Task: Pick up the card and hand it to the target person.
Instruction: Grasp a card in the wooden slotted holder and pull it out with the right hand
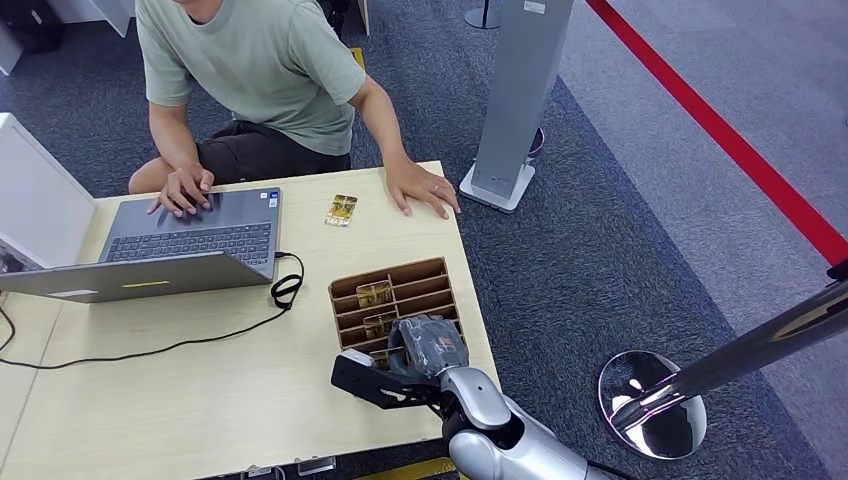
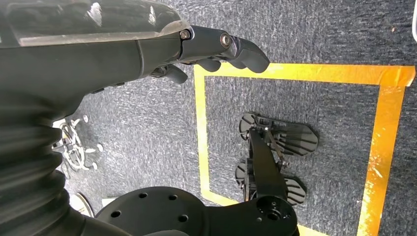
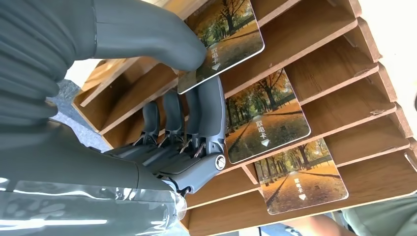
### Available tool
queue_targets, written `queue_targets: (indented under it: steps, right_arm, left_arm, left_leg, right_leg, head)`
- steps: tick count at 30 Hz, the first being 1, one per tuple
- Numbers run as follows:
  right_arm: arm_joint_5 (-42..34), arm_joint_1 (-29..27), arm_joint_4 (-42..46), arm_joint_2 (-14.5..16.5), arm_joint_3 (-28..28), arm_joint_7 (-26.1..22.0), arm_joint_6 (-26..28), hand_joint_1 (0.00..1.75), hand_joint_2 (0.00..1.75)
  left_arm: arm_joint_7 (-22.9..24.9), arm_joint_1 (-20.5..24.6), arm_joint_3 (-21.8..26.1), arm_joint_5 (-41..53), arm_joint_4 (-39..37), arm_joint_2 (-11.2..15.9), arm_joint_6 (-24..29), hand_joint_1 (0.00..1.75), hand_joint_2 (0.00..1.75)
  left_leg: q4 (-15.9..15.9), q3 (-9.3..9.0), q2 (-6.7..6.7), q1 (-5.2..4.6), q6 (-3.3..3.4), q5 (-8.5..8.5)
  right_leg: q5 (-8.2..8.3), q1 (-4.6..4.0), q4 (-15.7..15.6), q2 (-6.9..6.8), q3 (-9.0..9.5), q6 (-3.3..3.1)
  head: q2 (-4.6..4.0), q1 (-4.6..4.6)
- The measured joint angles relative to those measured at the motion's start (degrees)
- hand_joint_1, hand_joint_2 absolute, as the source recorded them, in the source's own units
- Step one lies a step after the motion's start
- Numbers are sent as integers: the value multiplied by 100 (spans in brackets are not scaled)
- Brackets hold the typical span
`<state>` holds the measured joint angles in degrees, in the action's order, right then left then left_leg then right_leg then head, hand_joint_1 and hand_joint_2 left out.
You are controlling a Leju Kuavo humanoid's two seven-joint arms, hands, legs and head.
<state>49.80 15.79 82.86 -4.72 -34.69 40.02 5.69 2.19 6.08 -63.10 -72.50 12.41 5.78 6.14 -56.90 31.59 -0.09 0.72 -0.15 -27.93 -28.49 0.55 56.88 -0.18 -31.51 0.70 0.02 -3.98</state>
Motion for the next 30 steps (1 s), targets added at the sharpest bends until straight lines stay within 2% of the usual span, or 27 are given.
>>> queue_targets:
  steps: [3,7,9,24,30]
  right_arm:
    - [-4,7,-16,0,0,0,6,130,175]
    - [-9,8,-29,0,-1,-8,14,168,175]
    - [-14,8,-30,0,-3,-14,18,175,175]
    - [146,-13,-59,-4,-76,-4,54,175,175]
    - [352,169,53,-51,-90,-4,18,175,175]
  left_arm:
    - [0,0,0,0,0,-6,3,0,175]
    - [0,0,0,0,0,-14,9,0,175]
    - [0,0,0,20,0,-15,16,0,175]
    - [1,0,0,1,0,-16,68,0,175]
    - [-30,0,-1,5,0,-16,14,0,175]
  left_leg:
    - [0,0,0,0,0,0]
    - [0,-1,0,0,0,0]
    - [0,-1,0,0,0,0]
    - [0,-1,0,0,0,0]
    - [0,0,0,0,0,0]
  right_leg:
    - [0,0,0,0,0,0]
    - [0,0,0,0,0,0]
    - [0,0,0,0,0,0]
    - [0,0,0,0,0,0]
    - [1,0,1,1,-1,0]
  head:
    - [0,-1]
    - [0,-1]
    - [0,-1]
    - [0,-1]
    - [0,0]
